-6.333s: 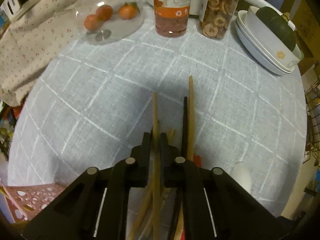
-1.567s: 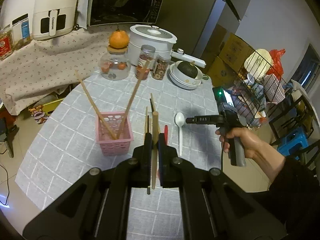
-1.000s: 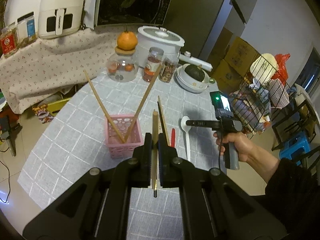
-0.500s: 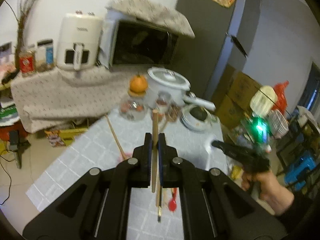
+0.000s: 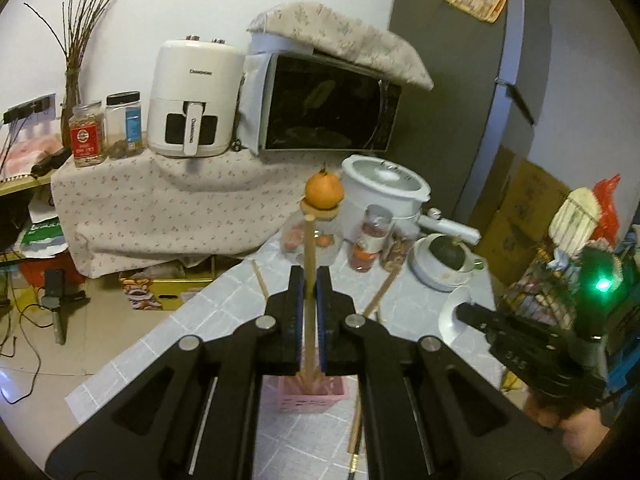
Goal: Organize utensils
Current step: 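Lower the chopstick into the pink caddy and open the left tool while the right tool carries the spoon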
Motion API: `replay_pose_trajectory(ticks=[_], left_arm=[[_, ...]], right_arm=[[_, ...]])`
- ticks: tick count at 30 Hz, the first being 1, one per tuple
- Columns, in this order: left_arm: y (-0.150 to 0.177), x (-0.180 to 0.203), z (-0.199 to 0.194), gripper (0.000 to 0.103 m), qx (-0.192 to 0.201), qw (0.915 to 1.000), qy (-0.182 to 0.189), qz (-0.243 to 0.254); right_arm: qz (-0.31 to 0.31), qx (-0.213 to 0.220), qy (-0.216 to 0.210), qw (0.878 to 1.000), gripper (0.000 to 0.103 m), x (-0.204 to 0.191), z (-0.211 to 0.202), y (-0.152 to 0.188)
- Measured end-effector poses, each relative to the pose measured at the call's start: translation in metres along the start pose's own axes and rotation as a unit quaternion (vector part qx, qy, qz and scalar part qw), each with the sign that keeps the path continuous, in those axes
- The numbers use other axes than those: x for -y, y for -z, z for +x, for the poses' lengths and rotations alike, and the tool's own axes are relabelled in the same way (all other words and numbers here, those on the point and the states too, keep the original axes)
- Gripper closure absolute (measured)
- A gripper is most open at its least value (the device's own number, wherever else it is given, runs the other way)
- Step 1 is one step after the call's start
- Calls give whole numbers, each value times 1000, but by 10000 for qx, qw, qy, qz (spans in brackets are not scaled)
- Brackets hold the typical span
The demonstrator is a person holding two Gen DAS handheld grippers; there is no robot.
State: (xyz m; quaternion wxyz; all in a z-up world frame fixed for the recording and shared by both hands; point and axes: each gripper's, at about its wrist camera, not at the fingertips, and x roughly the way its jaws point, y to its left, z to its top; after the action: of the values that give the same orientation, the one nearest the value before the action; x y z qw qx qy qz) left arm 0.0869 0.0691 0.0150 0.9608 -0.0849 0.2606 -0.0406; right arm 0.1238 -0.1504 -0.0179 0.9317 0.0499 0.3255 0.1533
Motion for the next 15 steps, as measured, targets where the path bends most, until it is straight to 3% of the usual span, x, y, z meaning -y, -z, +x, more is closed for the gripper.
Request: replay_pose_trajectory(ticks=[7,12,14,15], left_arm=[[11,-6,32,96,-477,9988,-144,-27],[17,-22,50,96,-779,9959,-52,-447],[18,-28,53,94,-834,9948,50,-584],[17,-29,54,86,-870,9942,99,-630]], right_arm=[[-195,226,58,9995,100,-18,2,-1],[-217,381,85,9990,100,-26,1,-3],[-233,437,83,9987,100,-30,0,-5],[-240,468,80,9986,100,-32,0,-5]])
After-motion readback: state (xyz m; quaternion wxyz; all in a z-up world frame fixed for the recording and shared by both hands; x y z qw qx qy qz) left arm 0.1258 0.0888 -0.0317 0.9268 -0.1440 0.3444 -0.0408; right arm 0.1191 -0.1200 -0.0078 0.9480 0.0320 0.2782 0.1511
